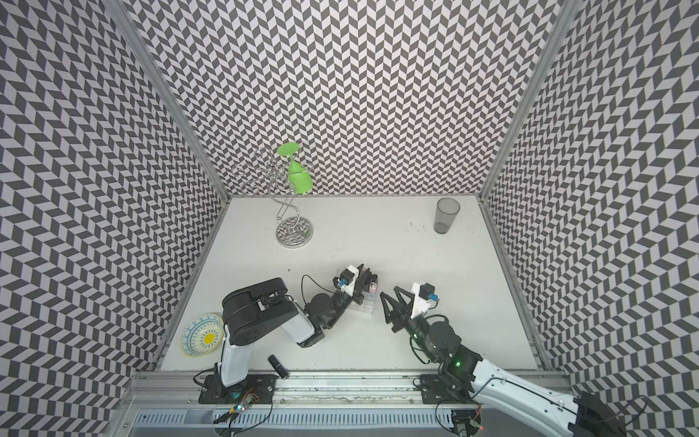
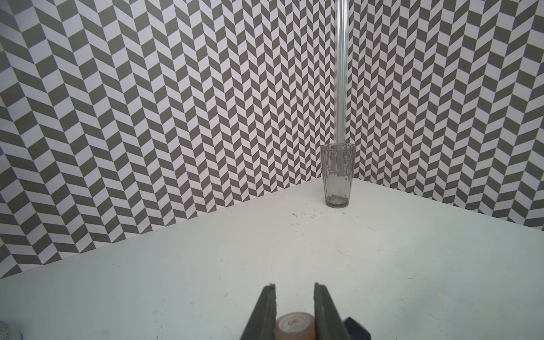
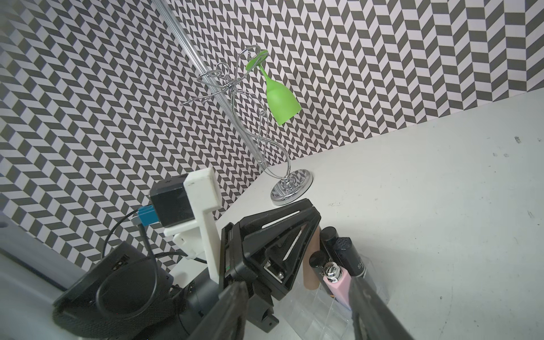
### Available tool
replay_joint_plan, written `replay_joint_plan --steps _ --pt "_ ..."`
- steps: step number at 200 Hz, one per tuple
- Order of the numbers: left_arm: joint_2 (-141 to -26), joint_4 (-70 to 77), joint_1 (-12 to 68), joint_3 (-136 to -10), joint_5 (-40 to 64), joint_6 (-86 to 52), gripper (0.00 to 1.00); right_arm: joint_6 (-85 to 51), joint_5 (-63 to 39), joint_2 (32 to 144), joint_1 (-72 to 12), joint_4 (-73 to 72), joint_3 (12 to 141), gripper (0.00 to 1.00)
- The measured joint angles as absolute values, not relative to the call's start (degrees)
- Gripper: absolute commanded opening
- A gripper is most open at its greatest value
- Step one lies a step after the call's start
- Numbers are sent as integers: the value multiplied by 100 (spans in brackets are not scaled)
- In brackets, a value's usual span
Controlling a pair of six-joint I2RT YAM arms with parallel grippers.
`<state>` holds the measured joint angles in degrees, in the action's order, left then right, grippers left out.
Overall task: Arrange the lipsticks in the organizer
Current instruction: Place the lipstick in the storage box.
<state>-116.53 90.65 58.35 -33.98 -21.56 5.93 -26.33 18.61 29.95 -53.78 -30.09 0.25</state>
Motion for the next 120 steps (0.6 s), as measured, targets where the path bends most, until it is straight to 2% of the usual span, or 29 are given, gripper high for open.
replay_joint_plan --steps 14,68,120 --pt "-11653 9065 5835 -3398 -2161 593 19 -2630 1857 2995 -5378 -3009 25 59" --pt "-11666 9065 5835 -3411 -2176 591 21 -2593 1831 3011 -5376 -3009 25 59" --pt "-11679 9063 5835 -3406 -2224 552 33 -2580 1817 3238 -5371 -3015 25 59"
